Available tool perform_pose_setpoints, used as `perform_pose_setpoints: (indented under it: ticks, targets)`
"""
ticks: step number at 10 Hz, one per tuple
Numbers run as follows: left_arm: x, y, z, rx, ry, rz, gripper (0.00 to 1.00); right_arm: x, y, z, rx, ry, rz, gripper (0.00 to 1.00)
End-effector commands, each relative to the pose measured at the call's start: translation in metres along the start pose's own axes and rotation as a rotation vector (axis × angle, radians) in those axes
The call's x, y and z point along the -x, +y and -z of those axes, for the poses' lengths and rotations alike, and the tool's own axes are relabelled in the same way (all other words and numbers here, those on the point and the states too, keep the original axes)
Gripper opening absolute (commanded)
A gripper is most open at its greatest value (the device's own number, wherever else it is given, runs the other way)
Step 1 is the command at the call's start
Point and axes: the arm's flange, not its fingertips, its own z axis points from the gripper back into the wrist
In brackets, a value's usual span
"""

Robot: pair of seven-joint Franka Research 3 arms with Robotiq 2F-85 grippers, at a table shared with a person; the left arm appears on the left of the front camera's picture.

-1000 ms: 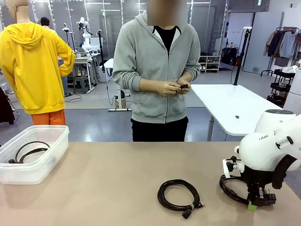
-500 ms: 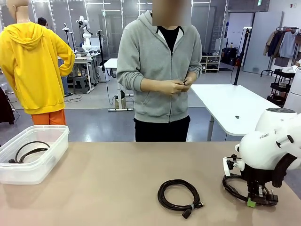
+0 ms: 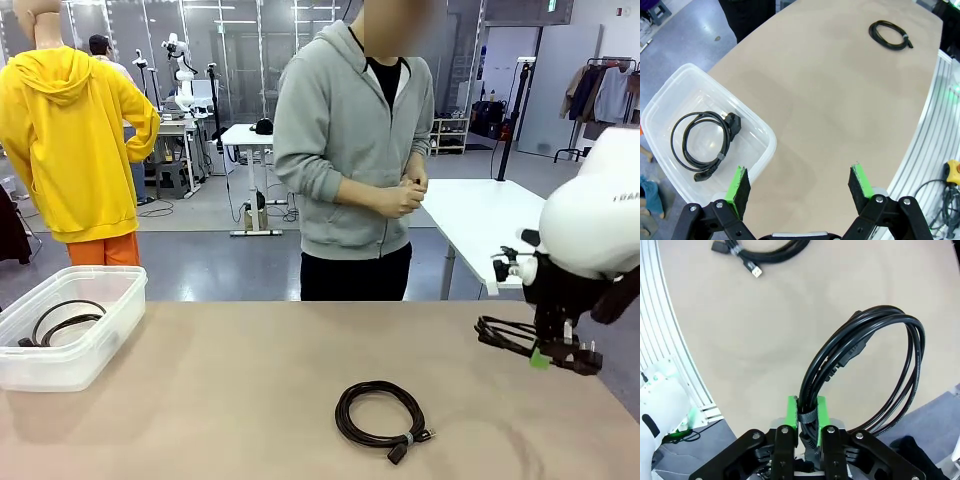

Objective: Organize and store the cables.
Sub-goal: Place the Power Cable into the Organizing box.

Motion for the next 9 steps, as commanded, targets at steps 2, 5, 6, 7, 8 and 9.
perform_pose_setpoints:
  ticks: [2, 5, 6, 7, 8, 9]
  targets:
    - [-0.001, -0.003, -0.001, 0.001, 0.011, -0.006, 1.0, -0.032, 0.003, -0.014, 0.02, -0.034, -0.04, 0.13]
    - [-0.001, -0.003, -0.001, 0.001, 0.011, -0.006, 1.0, -0.124, 0.024, -0.027, 0.068, 0.018, -0.101, 0.13]
    - [-0.001, -0.003, -0.001, 0.001, 0.011, -0.006, 1.0, -0.161, 0.036, -0.027, 0.067, 0.003, -0.12, 0.13]
    - [-0.001, -0.003, -0.001, 0.001, 0.011, -0.006, 1.0, -0.2, 0.051, -0.026, 0.078, -0.004, -0.142, 0.13]
    - [-0.001, -0.003, -0.001, 0.001, 0.011, -0.006, 1.0, -0.239, 0.067, -0.02, 0.099, 0.004, -0.174, 0.13]
    - [-0.001, -0.003, -0.001, 0.001, 0.011, -0.006, 1.0, -0.272, 0.079, -0.006, 0.111, 0.023, -0.206, 0.13]
